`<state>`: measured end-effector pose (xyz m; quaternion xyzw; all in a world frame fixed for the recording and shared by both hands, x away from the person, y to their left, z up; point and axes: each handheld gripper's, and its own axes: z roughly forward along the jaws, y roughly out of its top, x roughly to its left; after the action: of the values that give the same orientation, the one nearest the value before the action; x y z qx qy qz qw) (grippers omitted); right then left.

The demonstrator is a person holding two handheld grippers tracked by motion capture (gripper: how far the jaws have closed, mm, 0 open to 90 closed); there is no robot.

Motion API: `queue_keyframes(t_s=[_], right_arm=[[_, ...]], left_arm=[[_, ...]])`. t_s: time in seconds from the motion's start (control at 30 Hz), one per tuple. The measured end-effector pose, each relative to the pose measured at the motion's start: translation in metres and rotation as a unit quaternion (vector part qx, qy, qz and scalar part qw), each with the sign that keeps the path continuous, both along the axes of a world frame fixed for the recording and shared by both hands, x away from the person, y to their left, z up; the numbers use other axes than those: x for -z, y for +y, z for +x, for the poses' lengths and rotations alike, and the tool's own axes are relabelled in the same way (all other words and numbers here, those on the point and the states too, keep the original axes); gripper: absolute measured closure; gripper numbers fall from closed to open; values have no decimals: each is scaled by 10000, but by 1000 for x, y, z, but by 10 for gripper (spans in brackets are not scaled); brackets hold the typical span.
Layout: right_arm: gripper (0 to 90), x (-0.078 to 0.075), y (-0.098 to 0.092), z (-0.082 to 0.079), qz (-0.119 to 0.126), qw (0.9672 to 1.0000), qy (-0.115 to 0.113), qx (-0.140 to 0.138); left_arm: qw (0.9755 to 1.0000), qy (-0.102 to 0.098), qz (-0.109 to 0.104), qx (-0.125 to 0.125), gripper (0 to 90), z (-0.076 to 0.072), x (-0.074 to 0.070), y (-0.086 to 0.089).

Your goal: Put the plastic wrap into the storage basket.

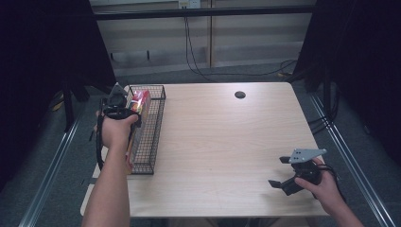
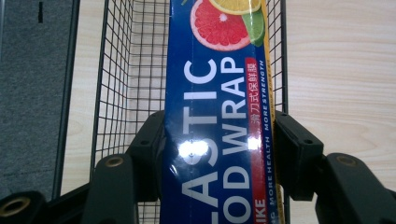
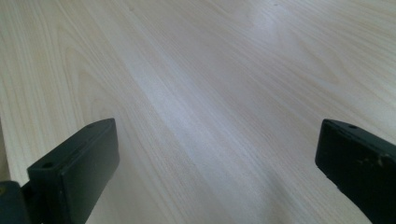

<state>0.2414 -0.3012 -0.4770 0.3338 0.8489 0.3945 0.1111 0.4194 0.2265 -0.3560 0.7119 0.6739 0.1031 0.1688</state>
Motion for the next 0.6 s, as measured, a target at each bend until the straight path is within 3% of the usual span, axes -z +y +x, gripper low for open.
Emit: queue_keyframes(t_s=[0.6], right_arm=[[0, 0, -1, -1, 14, 10000, 2, 21]], left_arm=[[9999, 32, -54, -116, 439, 8, 12, 0]])
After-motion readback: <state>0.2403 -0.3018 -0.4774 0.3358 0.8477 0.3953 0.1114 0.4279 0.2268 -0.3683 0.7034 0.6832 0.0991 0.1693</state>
